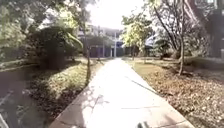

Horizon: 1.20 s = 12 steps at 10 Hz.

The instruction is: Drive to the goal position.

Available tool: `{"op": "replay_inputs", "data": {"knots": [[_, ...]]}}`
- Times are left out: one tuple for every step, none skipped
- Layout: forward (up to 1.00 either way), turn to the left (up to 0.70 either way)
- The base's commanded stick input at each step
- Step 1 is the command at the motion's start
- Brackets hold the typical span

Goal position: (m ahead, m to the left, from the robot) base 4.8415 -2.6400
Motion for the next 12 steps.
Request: {"op": "replay_inputs", "data": {"knots": [[0.5, 0.0], [0.5, 0.0], [0.5, 0.0], [0.5, -0.14], [0.5, -0.5], [0.5, -0.5], [0.5, -0.5], [0.5, -0.49], [0.5, -0.39], [0.5, -0.05], [0.5, 0.0], [0.5, 0.0]]}}
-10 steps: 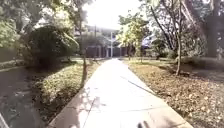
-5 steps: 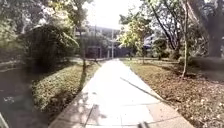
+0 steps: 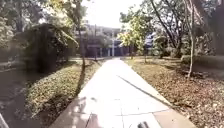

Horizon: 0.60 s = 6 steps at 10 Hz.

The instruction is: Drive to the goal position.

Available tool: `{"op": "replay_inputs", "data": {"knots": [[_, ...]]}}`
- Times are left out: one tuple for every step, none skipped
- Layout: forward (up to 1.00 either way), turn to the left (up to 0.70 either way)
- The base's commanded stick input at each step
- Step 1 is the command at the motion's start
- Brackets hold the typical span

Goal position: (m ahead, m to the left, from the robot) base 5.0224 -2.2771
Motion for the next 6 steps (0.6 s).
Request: {"op": "replay_inputs", "data": {"knots": [[0.5, 0.0], [0.5, 0.0], [0.5, 0.0], [0.5, 0.0], [0.5, 0.0], [0.5, 0.0]]}}
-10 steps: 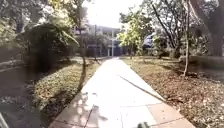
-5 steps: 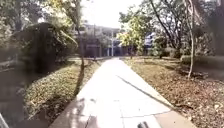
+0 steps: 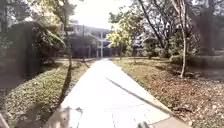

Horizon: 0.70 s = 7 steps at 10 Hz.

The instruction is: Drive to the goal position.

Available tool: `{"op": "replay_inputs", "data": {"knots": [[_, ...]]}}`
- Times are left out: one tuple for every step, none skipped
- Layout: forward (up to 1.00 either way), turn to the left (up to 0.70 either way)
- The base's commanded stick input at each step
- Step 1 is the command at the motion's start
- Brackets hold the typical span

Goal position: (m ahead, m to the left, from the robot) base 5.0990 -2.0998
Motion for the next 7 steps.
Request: {"op": "replay_inputs", "data": {"knots": [[0.5, 0.0], [0.5, 0.0], [0.5, 0.0], [0.5, 0.0], [0.5, 0.0], [0.5, 0.0], [0.5, 0.0]]}}
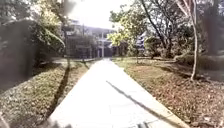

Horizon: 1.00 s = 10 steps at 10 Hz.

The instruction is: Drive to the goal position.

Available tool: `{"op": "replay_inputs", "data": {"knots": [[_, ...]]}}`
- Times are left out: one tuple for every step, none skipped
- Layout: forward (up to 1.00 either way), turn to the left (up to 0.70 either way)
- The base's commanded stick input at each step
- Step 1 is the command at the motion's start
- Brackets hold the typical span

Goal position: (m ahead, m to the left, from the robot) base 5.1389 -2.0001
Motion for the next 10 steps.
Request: {"op": "replay_inputs", "data": {"knots": [[0.5, 0.0], [0.44, 0.0], [0.22, 0.0], [0.0, 0.0], [0.0, 0.0], [0.0, 0.0], [0.0, 0.0], [0.0, 0.0], [0.0, 0.0], [0.0, 0.0]]}}
